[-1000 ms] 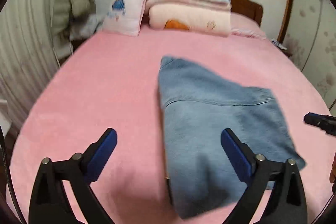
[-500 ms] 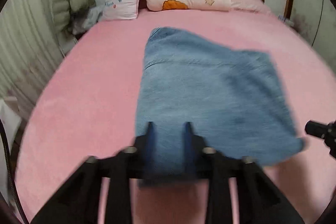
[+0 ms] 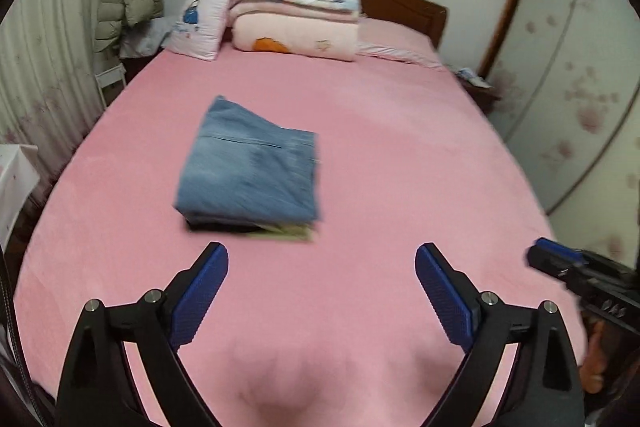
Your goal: Fold large clothes
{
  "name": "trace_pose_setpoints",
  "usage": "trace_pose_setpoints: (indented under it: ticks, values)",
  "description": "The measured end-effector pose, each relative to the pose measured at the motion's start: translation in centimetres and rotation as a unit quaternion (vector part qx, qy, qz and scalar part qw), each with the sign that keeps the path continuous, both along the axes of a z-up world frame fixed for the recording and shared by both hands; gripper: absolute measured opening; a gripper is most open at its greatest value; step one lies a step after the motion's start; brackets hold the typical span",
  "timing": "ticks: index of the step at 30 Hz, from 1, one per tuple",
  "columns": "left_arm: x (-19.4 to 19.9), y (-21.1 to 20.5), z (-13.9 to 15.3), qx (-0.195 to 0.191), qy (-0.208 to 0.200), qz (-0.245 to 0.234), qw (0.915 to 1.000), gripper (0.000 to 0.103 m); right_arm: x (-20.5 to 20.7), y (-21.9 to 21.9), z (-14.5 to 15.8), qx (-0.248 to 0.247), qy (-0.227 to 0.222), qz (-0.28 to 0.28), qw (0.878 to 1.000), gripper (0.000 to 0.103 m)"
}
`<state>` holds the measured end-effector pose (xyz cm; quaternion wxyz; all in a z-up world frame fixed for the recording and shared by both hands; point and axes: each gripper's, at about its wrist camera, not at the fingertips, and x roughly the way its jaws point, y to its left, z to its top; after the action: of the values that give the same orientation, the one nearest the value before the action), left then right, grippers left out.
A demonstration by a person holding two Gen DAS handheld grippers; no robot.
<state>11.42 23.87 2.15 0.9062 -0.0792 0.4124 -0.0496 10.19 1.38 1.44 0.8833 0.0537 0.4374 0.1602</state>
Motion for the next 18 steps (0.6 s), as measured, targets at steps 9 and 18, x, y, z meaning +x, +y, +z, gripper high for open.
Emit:
trace_pose_setpoints:
  ticks: [9, 18]
  values:
    - [-12.7, -9.7, 2.7, 0.017, -0.009, 0.027, 0.9995, 0.097, -13.2, -7.0, 4.0, -0.020, -0.024, -0.009, 0.999, 0.042]
    - [-18.8, -14.9, 0.7, 0.042, 0.010, 0.049, 0.9979, 0.097, -20.7, -10.4, 3.4, -0.048, -0.042, -0.036, 0.997, 0.042]
